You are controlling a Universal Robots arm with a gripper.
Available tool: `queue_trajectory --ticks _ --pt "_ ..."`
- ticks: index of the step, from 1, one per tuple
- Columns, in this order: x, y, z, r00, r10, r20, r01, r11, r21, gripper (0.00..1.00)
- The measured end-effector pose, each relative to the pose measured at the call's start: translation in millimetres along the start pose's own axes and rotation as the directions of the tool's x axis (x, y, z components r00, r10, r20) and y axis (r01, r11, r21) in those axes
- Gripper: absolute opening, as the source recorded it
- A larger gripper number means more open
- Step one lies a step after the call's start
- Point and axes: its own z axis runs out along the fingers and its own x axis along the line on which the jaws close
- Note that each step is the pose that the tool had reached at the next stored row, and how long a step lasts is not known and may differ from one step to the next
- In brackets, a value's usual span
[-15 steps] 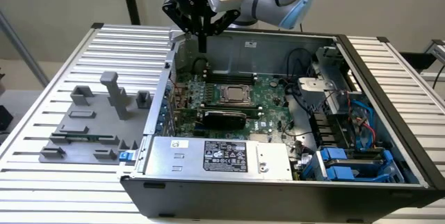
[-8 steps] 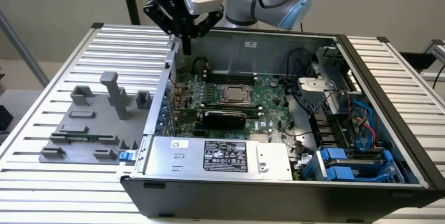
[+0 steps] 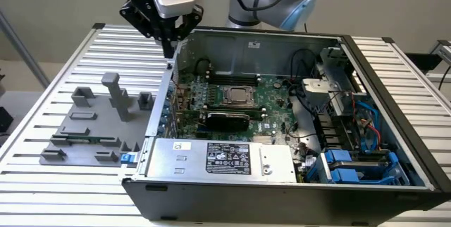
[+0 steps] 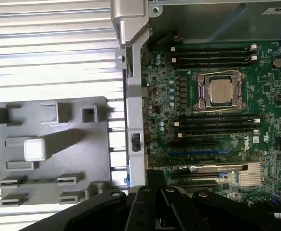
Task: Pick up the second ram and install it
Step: 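Reach for the second ram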
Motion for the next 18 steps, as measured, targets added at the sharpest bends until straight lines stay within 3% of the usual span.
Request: queue_trajectory --ticks 18 --pt "80.4 -25.7 0.4 1.0 0.0 0.0 0.0 1.0 0.0 0.11"
